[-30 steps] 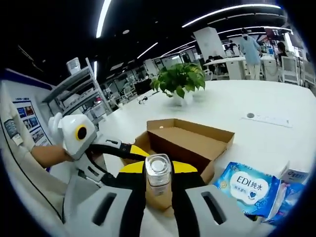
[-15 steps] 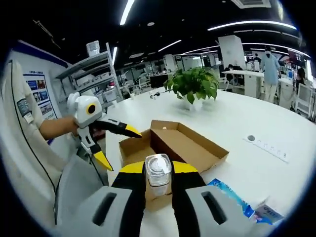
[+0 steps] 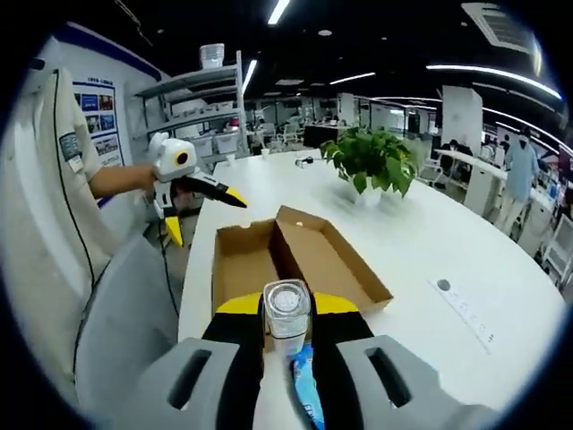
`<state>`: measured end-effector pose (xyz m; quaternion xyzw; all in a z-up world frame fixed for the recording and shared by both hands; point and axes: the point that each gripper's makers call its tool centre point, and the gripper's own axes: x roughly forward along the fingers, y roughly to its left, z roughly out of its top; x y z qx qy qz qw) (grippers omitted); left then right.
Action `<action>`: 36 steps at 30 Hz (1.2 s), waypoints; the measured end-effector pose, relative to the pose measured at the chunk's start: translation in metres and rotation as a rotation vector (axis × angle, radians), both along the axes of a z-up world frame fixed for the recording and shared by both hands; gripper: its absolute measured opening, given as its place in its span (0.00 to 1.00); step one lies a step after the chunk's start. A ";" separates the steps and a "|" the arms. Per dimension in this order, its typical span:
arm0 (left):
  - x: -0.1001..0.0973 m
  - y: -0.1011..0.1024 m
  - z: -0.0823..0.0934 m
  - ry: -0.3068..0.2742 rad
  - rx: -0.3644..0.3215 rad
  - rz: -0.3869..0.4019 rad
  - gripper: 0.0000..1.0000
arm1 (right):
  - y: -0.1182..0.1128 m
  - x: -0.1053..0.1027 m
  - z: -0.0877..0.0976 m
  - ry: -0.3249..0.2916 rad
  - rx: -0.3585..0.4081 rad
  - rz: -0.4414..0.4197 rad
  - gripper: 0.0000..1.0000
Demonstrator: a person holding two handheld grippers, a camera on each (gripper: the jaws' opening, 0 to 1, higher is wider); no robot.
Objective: Operate the shoe box by opening the lid, removing the specified soft item, and placing it in the target area until the item is outside and the box remains undamaged.
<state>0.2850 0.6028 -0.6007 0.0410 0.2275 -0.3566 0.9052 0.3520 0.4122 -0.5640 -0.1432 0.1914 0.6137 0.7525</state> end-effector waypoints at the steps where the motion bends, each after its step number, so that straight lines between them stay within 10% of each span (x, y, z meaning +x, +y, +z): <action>1: 0.000 0.003 0.001 -0.002 -0.003 0.008 0.94 | -0.002 0.003 0.000 -0.008 -0.003 0.011 0.16; 13: -0.006 0.034 0.009 -0.005 -0.034 0.068 1.00 | -0.018 0.043 -0.008 -0.083 -0.046 0.082 0.16; 36: -0.005 0.068 -0.013 0.051 -0.009 0.142 1.00 | -0.041 0.111 -0.084 -0.078 -0.187 0.073 0.16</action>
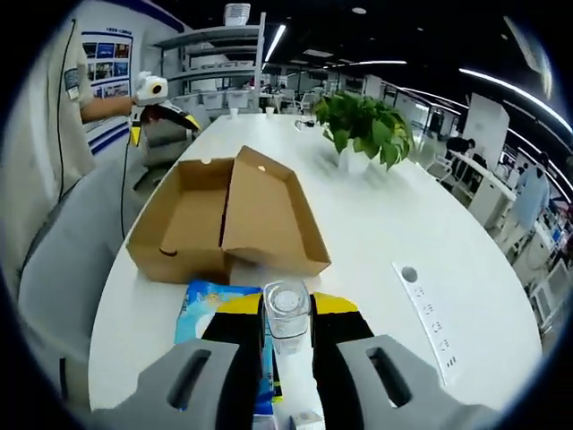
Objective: Operate the shoe box by opening the lid, removing the specified soft item, and placing it in the target area until the item is outside and the box remains undamaged.
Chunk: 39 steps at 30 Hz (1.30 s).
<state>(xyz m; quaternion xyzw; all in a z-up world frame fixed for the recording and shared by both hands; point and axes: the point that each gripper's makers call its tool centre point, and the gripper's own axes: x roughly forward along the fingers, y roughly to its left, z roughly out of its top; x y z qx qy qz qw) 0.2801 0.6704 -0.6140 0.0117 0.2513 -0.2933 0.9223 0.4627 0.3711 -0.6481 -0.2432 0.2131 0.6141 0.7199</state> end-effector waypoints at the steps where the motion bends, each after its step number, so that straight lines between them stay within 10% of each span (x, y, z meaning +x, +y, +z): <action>1: 0.000 0.001 -0.001 0.002 0.001 0.002 1.00 | 0.000 0.000 -0.002 0.000 -0.003 0.001 0.16; 14: -0.010 0.003 -0.011 0.028 0.006 0.037 0.98 | -0.002 0.002 -0.032 0.022 -0.046 -0.010 0.17; 39: -0.009 0.003 -0.019 0.033 0.022 0.056 0.92 | -0.007 0.005 -0.030 0.027 -0.075 -0.072 0.17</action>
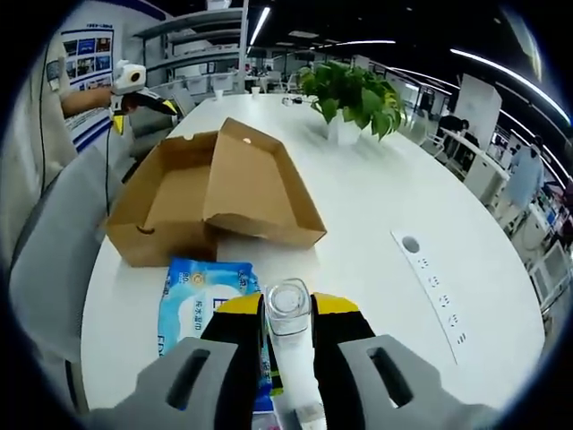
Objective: Operate the shoe box by opening the lid, removing the specified soft item, and placing it in the target area until the item is outside and the box remains undamaged.
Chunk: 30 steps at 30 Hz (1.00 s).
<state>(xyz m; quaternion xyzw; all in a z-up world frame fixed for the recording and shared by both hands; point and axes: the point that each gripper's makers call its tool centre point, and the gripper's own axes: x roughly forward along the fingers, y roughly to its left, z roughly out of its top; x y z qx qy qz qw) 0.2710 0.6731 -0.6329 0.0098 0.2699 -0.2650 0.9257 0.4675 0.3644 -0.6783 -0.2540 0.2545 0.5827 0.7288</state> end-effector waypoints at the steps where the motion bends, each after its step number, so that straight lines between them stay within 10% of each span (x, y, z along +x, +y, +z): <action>1: 0.000 0.001 0.000 0.000 0.001 0.001 0.91 | 0.000 0.000 0.000 0.000 -0.001 0.000 0.17; 30: 0.007 0.035 -0.021 0.040 0.113 0.126 0.60 | -0.003 0.002 0.026 -0.043 0.009 -0.079 0.33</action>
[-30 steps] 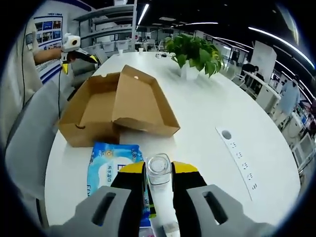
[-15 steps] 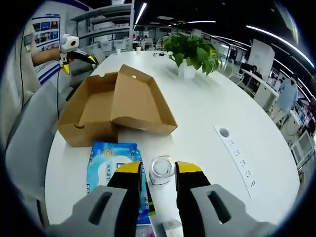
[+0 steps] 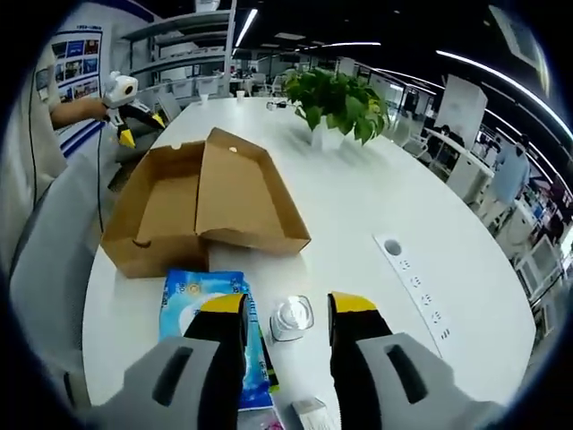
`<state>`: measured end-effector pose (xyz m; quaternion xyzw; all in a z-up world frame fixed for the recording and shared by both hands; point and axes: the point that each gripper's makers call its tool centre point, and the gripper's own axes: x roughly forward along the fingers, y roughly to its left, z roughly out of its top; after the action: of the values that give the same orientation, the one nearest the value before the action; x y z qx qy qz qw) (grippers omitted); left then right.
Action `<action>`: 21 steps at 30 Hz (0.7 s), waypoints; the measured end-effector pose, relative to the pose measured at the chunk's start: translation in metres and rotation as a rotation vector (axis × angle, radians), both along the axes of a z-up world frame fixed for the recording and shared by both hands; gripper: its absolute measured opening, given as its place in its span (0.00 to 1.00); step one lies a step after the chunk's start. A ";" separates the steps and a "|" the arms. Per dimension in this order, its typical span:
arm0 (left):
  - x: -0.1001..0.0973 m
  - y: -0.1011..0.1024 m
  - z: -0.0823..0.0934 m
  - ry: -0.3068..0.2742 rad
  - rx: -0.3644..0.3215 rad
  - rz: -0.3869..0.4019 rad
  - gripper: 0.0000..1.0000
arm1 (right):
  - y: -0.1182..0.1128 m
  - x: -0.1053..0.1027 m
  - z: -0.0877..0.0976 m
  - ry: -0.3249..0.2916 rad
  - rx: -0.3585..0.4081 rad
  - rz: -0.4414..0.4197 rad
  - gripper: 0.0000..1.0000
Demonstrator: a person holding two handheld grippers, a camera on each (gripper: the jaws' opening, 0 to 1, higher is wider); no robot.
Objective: Operate the shoe box by opening the lid, removing the specified soft item, and placing it in the target area until the item is outside and the box remains undamaged.
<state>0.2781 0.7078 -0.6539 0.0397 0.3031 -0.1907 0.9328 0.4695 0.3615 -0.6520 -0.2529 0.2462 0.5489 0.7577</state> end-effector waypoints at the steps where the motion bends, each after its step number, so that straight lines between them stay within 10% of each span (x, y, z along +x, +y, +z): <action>1: 0.000 0.001 -0.001 0.004 0.000 0.008 0.58 | 0.001 0.000 0.003 -0.002 0.002 -0.003 0.32; 21: -0.009 0.026 -0.031 0.123 0.029 0.139 0.28 | 0.043 -0.007 0.005 0.093 -0.040 -0.114 0.29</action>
<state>0.2692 0.7334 -0.6847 0.0205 0.3648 -0.1233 0.9227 0.4621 0.4041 -0.6473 -0.2277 0.3063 0.5109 0.7703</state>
